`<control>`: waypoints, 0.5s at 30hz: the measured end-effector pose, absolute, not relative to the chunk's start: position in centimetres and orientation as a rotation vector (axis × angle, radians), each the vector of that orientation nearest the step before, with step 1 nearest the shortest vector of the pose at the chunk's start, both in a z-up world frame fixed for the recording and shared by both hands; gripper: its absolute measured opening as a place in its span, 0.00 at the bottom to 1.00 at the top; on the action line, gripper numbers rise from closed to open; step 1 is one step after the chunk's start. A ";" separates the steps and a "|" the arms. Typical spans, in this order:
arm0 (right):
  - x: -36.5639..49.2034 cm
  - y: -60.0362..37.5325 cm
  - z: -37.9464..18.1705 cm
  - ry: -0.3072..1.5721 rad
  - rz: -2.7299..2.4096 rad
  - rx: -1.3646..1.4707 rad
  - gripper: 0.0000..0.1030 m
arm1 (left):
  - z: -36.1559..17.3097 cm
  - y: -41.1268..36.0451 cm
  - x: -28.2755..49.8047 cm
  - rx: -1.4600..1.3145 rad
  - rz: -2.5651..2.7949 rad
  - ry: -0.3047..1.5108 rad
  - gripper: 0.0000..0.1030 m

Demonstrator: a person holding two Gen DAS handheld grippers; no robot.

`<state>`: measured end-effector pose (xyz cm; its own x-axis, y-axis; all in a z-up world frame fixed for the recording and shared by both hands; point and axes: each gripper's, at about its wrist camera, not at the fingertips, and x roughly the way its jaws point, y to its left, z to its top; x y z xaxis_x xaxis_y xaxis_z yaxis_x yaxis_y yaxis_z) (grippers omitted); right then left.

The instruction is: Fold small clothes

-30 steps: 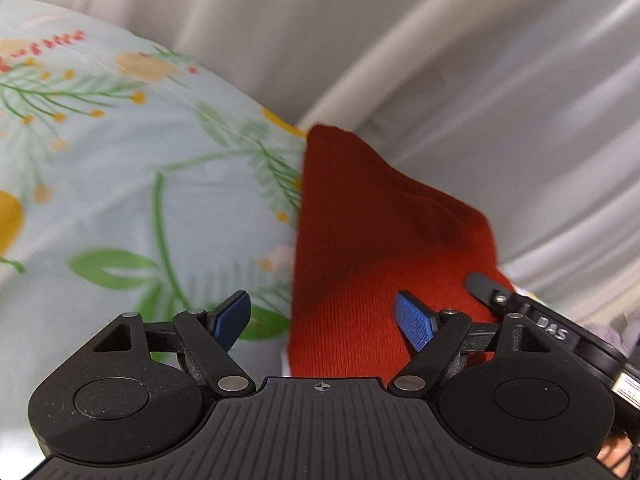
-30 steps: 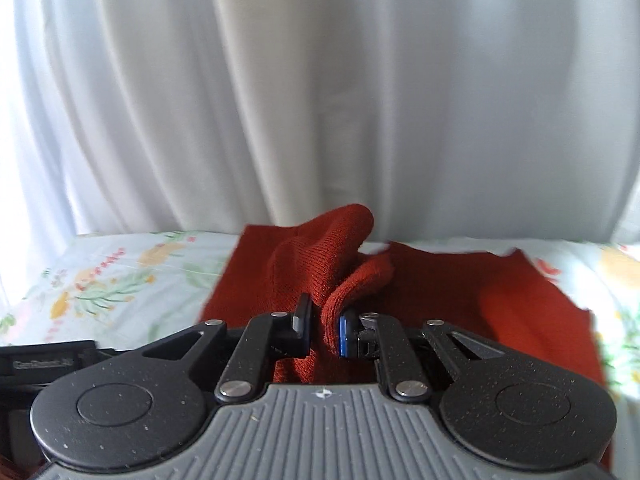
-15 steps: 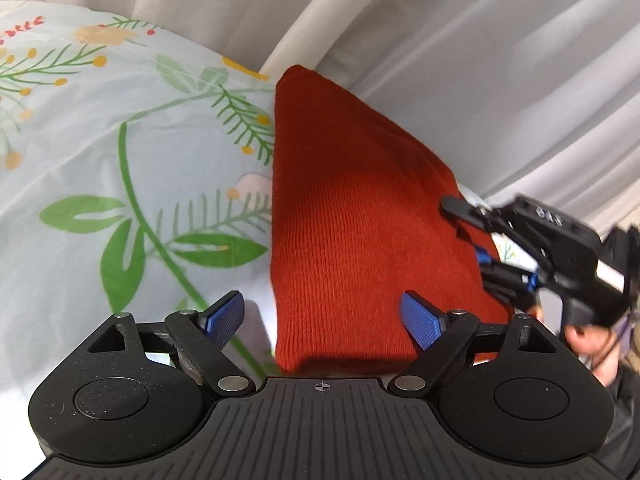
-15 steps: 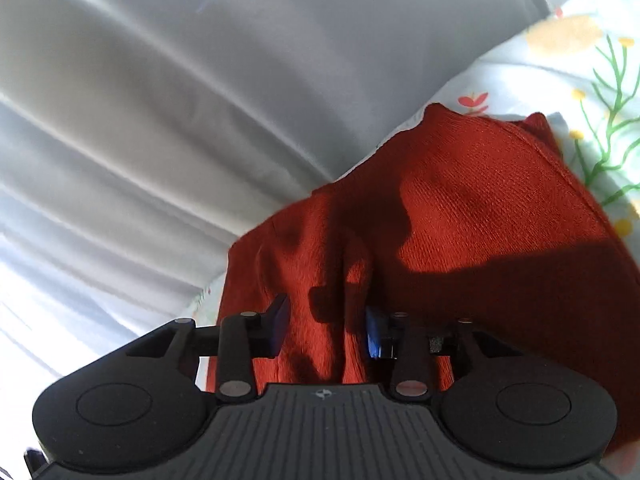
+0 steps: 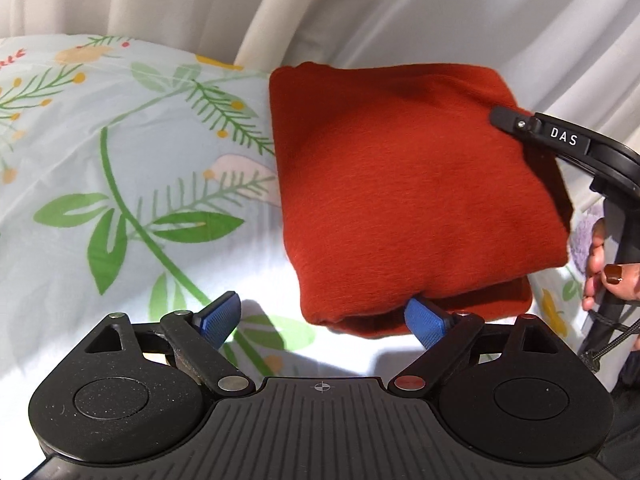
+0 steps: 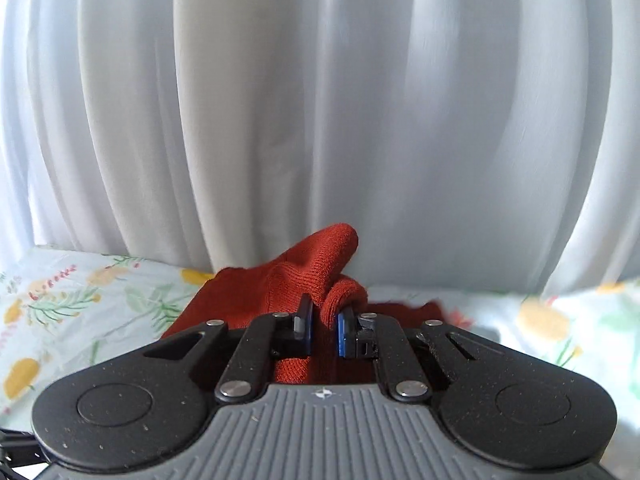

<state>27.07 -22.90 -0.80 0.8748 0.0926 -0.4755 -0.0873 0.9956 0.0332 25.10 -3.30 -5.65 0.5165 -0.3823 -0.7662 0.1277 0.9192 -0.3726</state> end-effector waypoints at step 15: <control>26.0 -30.6 -3.5 0.624 -0.038 0.203 0.17 | -6.0 -4.7 25.1 -0.237 -0.242 0.962 0.90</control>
<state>26.04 -30.55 -3.50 0.8114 0.0255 -0.5839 0.0968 0.9794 0.1772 25.09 -4.65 -6.05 0.5491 -0.3069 -0.7774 0.0979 0.9474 -0.3048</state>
